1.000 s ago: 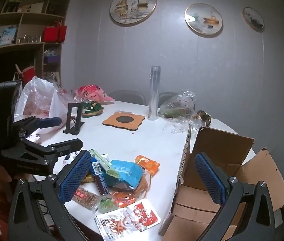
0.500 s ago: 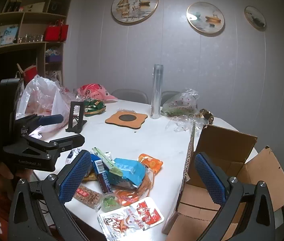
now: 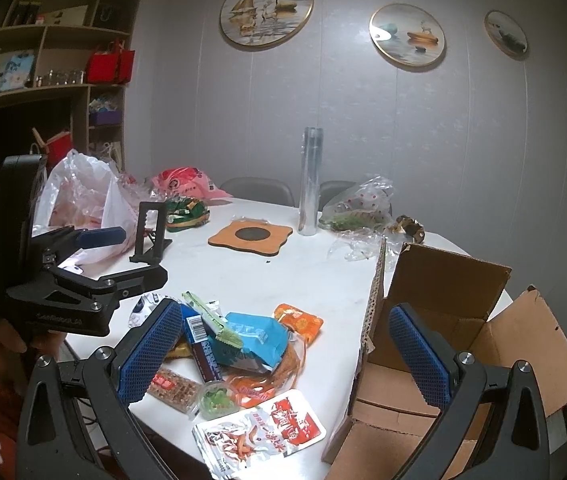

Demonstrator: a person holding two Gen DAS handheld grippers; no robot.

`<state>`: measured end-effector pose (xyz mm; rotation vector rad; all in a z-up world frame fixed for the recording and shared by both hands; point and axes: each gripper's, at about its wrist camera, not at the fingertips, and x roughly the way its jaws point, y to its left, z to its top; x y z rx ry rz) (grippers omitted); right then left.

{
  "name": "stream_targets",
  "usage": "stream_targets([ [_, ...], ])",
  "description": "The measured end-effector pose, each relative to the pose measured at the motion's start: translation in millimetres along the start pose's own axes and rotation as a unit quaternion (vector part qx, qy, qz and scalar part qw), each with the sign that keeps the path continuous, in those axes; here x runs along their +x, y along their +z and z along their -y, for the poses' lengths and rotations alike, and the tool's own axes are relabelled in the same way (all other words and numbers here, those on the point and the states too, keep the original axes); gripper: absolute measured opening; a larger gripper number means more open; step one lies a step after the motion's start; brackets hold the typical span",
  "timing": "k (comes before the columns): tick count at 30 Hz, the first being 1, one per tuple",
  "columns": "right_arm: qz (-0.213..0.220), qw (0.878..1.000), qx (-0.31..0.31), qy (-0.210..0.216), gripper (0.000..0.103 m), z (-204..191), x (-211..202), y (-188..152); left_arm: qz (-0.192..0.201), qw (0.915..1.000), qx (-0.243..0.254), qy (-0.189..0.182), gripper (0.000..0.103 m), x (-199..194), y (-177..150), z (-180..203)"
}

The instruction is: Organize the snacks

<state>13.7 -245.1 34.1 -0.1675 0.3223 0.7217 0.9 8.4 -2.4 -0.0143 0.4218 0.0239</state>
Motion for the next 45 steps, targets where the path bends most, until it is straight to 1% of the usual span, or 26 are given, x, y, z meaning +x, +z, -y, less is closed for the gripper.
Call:
stream_targets([
  [23,-0.005,1.000,-0.001,-0.007,0.103,0,0,-3,-0.002,1.0000,0.000,-0.004,0.102,3,0,3],
  [29,-0.007,1.000,-0.005,-0.019,0.103,-2,1,-1,0.003,0.9999,-0.005,-0.012,0.102,2,-1,-1],
  [31,-0.007,0.999,-0.011,-0.032,0.103,-7,1,1,0.006,0.9999,-0.008,-0.014,0.102,1,-1,-5],
  [34,-0.006,0.998,-0.031,-0.050,0.103,-18,2,5,0.010,0.9998,-0.013,-0.012,0.102,-2,-3,-13],
  [37,-0.006,0.997,-0.052,-0.057,0.103,-31,8,9,0.015,0.9996,-0.020,-0.011,0.102,-7,-6,-25],
  [38,-0.008,0.997,-0.059,-0.053,0.103,-35,11,10,0.015,0.9996,-0.022,-0.008,0.102,-8,-7,-29],
  [41,-0.010,0.996,-0.082,-0.025,0.103,-52,19,13,0.014,0.9995,-0.028,-0.003,0.102,-9,-13,-44],
  [45,-0.012,0.993,-0.115,-0.008,0.103,-75,34,12,0.018,0.9988,-0.043,-0.012,0.102,-10,-23,-66],
])
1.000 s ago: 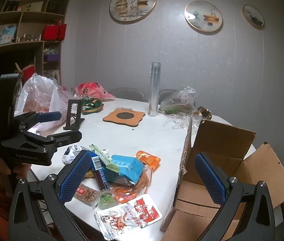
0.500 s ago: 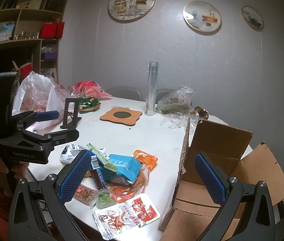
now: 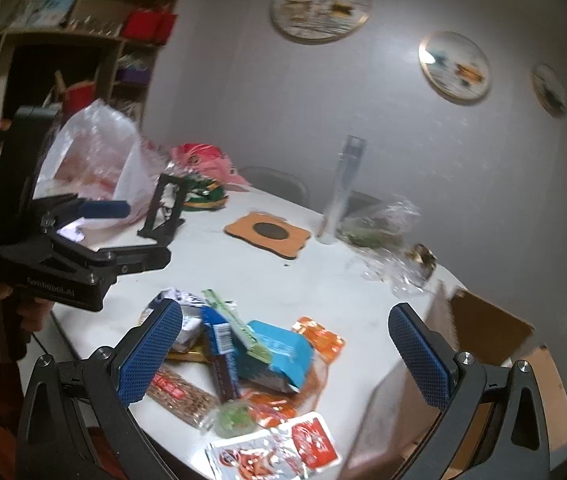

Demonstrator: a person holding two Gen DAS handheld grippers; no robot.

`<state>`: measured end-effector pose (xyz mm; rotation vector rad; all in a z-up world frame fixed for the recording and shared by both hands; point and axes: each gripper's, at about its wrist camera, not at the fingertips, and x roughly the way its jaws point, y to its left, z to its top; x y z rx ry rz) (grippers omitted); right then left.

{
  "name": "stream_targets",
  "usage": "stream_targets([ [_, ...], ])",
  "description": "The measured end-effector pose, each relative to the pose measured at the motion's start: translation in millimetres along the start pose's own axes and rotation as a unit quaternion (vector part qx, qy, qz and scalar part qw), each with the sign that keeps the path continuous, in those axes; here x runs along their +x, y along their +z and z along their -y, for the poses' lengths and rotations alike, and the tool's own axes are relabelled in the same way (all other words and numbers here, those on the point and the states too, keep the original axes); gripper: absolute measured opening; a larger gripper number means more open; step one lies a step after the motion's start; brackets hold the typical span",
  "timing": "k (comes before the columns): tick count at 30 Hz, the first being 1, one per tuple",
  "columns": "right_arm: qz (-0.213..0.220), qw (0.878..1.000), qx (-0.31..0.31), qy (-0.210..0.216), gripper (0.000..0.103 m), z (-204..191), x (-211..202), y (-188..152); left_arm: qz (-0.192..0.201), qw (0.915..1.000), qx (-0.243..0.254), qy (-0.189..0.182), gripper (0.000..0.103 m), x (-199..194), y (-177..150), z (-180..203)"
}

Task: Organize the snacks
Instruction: 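Grasp the white-blue blueberry bag with left tool while right tool grasps chocolate wafer stick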

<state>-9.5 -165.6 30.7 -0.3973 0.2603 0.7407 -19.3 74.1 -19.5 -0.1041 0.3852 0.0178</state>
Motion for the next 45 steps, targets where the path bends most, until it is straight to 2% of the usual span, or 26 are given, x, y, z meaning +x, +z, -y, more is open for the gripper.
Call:
stream_targets([
  [2,-0.013,1.000,-0.009,0.018,0.102,-11,13,-1,-0.003,0.9999,-0.008,-0.011,0.102,1,-6,-11],
  [5,-0.043,0.998,-0.001,0.047,0.086,-18,35,-8,-0.017,0.9996,-0.012,-0.021,0.102,7,-15,-23],
  [9,-0.069,0.995,0.021,0.069,0.078,-21,59,-22,-0.050,0.9980,-0.010,-0.036,0.102,21,-31,-32],
  [12,-0.087,0.992,0.037,0.087,0.074,-21,74,-31,-0.071,0.9959,-0.014,-0.054,0.102,32,-40,-32],
  [16,-0.103,0.990,0.040,0.088,0.073,-19,88,-36,-0.088,0.9939,-0.014,-0.065,0.102,45,-46,-30],
  [20,-0.116,0.988,0.043,0.093,0.064,-14,99,-38,-0.103,0.9907,-0.019,-0.086,0.102,57,-47,-28],
  [24,-0.124,0.987,0.040,0.090,0.064,-11,106,-40,-0.116,0.9870,-0.024,-0.109,0.102,68,-50,-24],
  [34,-0.130,0.987,0.048,0.082,0.064,-3,111,-49,-0.154,0.9771,-0.035,-0.143,0.072,100,-51,-10],
  [39,-0.130,0.981,0.069,0.125,0.064,0,110,-52,-0.160,0.9777,-0.025,-0.134,0.067,99,-51,-6],
  [40,-0.130,0.979,0.074,0.138,0.062,-1,109,-52,-0.162,0.9772,-0.029,-0.135,0.066,98,-50,-7],
  [42,-0.135,0.976,0.078,0.154,0.047,-3,109,-54,-0.164,0.9760,-0.036,-0.139,0.065,97,-51,-11],
  [45,-0.144,0.973,0.077,0.166,0.039,-8,111,-59,-0.164,0.9751,-0.040,-0.144,0.065,96,-53,-13],
])
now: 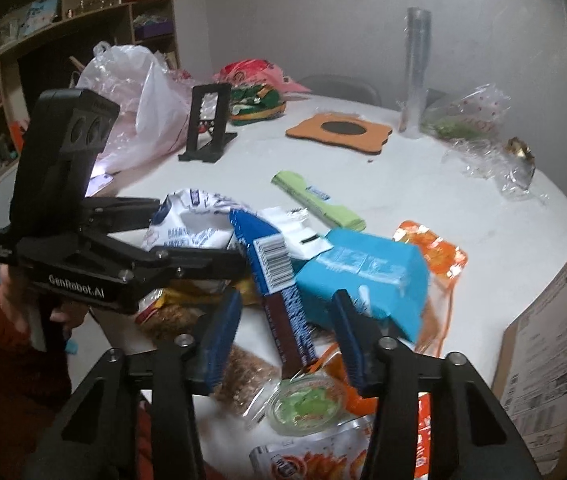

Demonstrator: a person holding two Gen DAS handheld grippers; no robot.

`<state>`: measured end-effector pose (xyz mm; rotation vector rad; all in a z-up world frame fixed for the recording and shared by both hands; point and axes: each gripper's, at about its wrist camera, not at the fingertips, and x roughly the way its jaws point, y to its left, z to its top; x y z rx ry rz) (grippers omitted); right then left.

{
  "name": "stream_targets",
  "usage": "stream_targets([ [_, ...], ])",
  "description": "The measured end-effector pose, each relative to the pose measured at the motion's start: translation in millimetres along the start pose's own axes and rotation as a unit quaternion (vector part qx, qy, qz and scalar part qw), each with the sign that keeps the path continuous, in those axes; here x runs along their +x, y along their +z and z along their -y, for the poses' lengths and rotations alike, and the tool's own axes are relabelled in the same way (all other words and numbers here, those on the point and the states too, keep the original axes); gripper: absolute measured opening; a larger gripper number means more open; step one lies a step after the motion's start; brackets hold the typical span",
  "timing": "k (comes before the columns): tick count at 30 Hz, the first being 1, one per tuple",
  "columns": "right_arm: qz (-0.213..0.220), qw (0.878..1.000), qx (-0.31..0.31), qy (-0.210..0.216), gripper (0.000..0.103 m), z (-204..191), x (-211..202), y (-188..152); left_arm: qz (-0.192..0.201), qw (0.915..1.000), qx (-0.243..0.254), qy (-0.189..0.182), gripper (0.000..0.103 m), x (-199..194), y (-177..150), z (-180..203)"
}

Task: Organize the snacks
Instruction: 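Grasp the white-blue blueberry bag with left tool while right tool grasps chocolate wafer stick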

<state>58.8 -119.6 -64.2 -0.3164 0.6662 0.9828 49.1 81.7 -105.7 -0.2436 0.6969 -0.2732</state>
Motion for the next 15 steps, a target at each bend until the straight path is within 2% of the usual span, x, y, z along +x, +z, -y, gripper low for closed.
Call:
stream_targets([
  [3,-0.017,1.000,0.003,0.006,0.032,2,8,-4,0.001,1.0000,-0.002,-0.002,0.063,-2,-2,-2],
  [8,-0.038,0.999,0.020,0.030,0.032,11,21,-6,0.004,1.0000,-0.007,-0.005,0.057,-4,-4,-4],
  [13,-0.055,0.997,0.015,0.046,0.032,14,31,-2,0.010,0.9999,-0.010,-0.005,0.044,-8,-4,-6],
  [14,-0.058,0.997,0.012,0.046,0.030,13,32,-2,0.011,0.9999,-0.011,-0.003,0.043,-9,-4,-6],
  [15,-0.061,0.997,0.008,0.043,0.023,12,33,-1,0.012,0.9999,-0.011,-0.001,0.041,-9,-3,-7],
])
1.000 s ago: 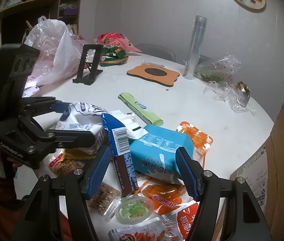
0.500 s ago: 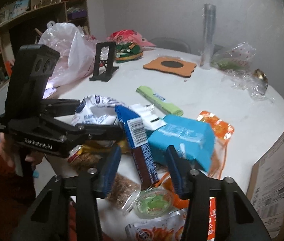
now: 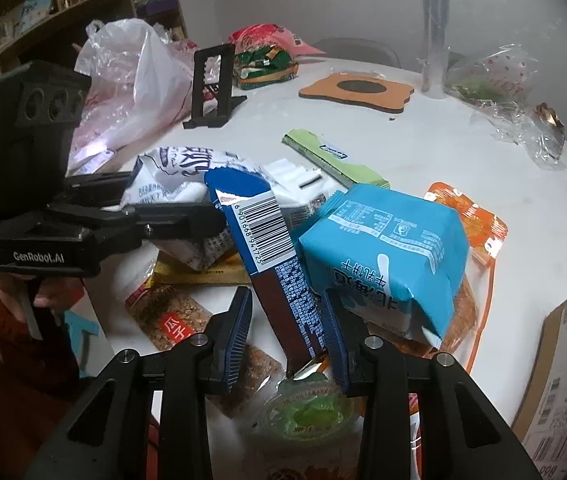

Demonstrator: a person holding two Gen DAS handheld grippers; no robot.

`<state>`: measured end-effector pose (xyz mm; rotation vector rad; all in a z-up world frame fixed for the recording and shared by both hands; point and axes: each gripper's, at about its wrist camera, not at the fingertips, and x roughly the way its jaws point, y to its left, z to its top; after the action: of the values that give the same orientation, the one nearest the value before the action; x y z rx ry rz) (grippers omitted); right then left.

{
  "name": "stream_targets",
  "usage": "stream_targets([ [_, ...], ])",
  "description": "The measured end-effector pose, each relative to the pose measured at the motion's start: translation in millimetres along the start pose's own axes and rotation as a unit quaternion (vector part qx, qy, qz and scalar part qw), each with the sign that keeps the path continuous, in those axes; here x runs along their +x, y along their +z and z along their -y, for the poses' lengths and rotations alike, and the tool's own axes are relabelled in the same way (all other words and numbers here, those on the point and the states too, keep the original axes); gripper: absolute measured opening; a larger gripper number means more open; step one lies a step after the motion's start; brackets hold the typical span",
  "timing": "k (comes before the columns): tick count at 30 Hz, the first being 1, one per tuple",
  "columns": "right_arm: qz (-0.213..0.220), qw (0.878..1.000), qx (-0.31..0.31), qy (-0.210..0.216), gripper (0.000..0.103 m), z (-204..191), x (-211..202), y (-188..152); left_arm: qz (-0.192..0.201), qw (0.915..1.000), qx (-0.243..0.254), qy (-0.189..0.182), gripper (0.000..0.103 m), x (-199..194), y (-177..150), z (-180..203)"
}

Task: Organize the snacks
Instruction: 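Grasp the white-blue blueberry bag with left tool while right tool grasps chocolate wafer stick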

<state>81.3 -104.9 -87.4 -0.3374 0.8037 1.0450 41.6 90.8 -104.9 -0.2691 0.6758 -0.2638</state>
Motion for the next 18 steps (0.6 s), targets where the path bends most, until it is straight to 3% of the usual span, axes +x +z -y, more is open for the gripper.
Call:
stream_targets([
  [6,0.002,1.000,-0.003,-0.008,0.018,-1,-4,2,0.005,0.9999,-0.001,0.010,0.031,-3,2,-1],
  [18,0.040,0.999,-0.011,-0.032,0.016,-13,-30,12,0.038,0.9989,0.005,0.029,0.029,-22,9,-1],
])
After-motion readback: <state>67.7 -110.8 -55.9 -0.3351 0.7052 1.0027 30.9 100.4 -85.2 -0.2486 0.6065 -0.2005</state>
